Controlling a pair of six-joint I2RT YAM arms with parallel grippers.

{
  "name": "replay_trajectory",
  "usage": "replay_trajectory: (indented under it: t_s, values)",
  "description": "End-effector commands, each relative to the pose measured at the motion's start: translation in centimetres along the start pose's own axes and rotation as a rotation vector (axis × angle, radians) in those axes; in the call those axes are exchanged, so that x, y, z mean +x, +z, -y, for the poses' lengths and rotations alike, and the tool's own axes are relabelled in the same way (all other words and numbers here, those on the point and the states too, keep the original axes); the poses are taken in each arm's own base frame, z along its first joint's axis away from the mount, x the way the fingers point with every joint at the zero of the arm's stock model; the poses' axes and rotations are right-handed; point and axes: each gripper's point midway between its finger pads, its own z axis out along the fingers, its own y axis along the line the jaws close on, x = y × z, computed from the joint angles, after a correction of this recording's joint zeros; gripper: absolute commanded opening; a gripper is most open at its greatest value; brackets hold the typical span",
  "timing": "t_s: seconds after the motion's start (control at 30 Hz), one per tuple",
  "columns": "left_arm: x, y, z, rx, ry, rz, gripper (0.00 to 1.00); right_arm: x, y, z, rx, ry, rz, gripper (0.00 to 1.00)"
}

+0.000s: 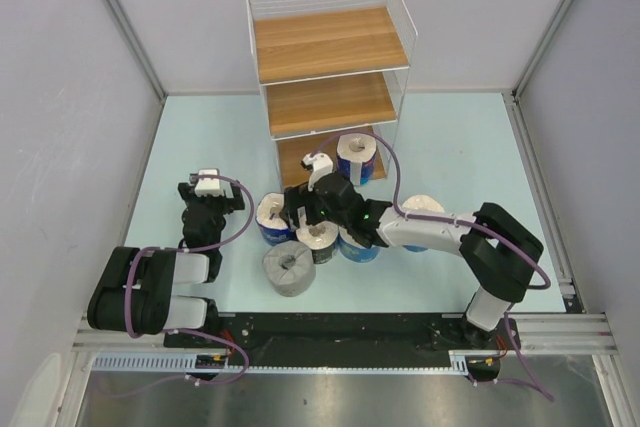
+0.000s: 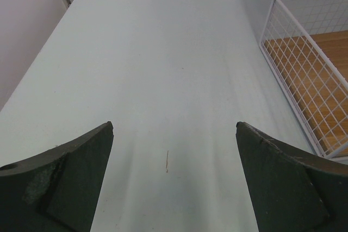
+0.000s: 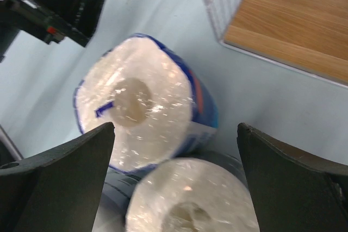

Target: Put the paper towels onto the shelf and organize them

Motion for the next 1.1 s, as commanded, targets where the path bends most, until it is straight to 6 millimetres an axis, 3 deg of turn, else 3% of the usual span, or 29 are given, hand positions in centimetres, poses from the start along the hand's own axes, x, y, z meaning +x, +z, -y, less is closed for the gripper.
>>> replay_trajectory:
  t_s: [0.0, 0.73, 0.9, 1.0, 1.07]
  values:
    - [-2.0, 0.7, 0.1, 0.010, -0.015, 0.062, 1.00, -2.6, 0.6, -2.9, -0.064, 0.029, 0.073, 1.00]
    - [-2.0, 0.7, 0.2, 0.010, -0.017, 0.061, 1.00, 0.3, 3.5, 0.6, 0.127, 0.032, -0.008, 0.94]
    - [-2.0, 0.7, 0.1, 0.010, -0.015, 0.061, 1.00, 1.3, 4.3, 1.0, 0.156, 0.017, -0.054, 0.85]
    - [-2.1, 0.8, 0.1, 0.010, -0.016, 0.064, 1.00, 1.9, 4.5, 1.0, 0.158, 0.011, -0.073, 0.75]
    - [-2.1, 0.8, 0.1, 0.010, -0.016, 0.064, 1.00, 1.8, 4.4, 1.0, 0.158, 0.016, -0.073, 0.63]
